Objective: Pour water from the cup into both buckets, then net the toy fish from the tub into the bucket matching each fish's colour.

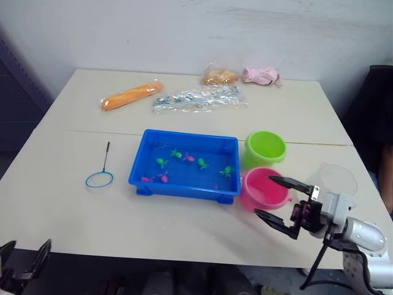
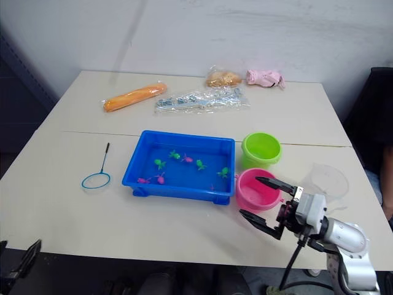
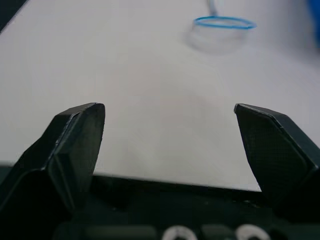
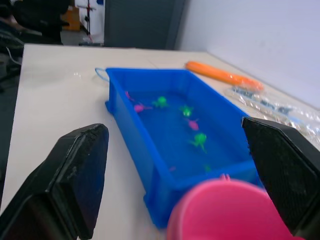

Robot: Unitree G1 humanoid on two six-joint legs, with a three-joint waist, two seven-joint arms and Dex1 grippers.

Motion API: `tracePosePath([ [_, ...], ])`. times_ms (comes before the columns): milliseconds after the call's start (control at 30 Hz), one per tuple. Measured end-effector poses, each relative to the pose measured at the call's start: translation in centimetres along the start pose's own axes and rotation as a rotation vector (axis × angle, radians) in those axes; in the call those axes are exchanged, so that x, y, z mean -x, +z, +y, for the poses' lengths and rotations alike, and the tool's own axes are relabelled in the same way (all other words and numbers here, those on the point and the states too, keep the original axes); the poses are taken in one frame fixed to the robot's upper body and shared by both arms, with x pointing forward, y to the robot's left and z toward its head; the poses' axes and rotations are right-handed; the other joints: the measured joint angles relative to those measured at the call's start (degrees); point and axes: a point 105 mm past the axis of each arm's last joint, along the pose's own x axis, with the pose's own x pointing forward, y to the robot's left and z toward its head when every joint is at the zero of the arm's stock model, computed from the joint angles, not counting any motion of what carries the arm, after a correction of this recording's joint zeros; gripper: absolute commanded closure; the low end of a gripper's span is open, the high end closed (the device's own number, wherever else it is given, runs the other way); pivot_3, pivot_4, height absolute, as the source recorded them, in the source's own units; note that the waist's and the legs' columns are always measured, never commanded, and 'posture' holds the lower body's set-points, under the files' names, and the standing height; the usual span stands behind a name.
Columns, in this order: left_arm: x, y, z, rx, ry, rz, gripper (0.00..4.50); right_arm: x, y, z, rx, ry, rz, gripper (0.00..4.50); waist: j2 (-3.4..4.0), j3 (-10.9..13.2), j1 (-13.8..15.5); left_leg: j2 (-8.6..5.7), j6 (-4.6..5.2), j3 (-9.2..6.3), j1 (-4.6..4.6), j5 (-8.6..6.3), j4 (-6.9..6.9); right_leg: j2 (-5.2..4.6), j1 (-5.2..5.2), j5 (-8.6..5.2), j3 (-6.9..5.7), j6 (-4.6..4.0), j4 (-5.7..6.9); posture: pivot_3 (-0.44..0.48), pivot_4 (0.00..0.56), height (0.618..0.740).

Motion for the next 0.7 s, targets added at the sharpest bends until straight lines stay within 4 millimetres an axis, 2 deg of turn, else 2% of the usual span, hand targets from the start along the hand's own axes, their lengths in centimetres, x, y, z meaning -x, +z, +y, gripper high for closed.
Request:
tracePosePath([
  [100,-2.0,2.2,-1.4,-0.051,-0.130,-0.053,0.04,1.6,-0.4,0.5,-0.007,-0.036,0.044,0.00,0.09,0.0,-0.2,0.01,-0.02,-0.01,0.02,0.01,-0.01,0.01,0.02,-0.01,-0.02,-0.01,0.02,0.000,0.150,0.740],
  [233,-4.7,4.0,-4.1,-0.099,-0.328,-0.088,0.04,4.4,-1.2,1.4,-0.041,-0.126,0.128,0.00,0.26,0.0,-0.3,0.01,-0.02,0.01,0.06,0.01,0.00,0.01,0.08,0.00,-0.01,-0.01,0.04,0.000,0.150,0.740],
  [400,-6.6,4.9,-7.2,-0.153,-0.549,-0.090,0.04,7.5,-1.6,2.2,-0.084,-0.293,0.213,0.00,0.36,0.1,-0.6,0.01,-0.03,0.01,0.07,0.00,-0.03,0.02,0.07,0.00,0.00,-0.01,0.05,0.000,0.150,0.740],
  [467,-7.6,5.6,-8.9,-0.182,-0.657,-0.107,0.04,9.0,-1.5,3.1,-0.112,-0.402,0.250,0.00,0.49,0.1,-0.3,0.02,-0.06,0.01,0.07,0.01,-0.05,0.02,0.06,-0.01,-0.01,-0.01,0.06,0.000,0.150,0.740],
  [600,-9.1,7.1,-12.1,-0.207,-0.828,-0.151,0.04,10.6,-1.2,4.7,-0.166,-0.594,0.289,0.00,0.77,0.2,-0.2,0.03,-0.13,0.03,0.04,0.06,-0.06,-0.03,0.06,-0.01,-0.06,-0.01,0.10,0.000,0.150,0.740],
  [700,-9.8,8.1,-13.8,-0.224,-0.912,-0.180,0.04,11.8,-1.5,5.1,-0.212,-0.728,0.333,0.00,0.76,0.2,-1.1,0.04,-0.14,0.09,0.06,0.05,-0.12,-0.03,0.06,-0.01,0.00,-0.01,0.09,0.000,0.150,0.740],
])
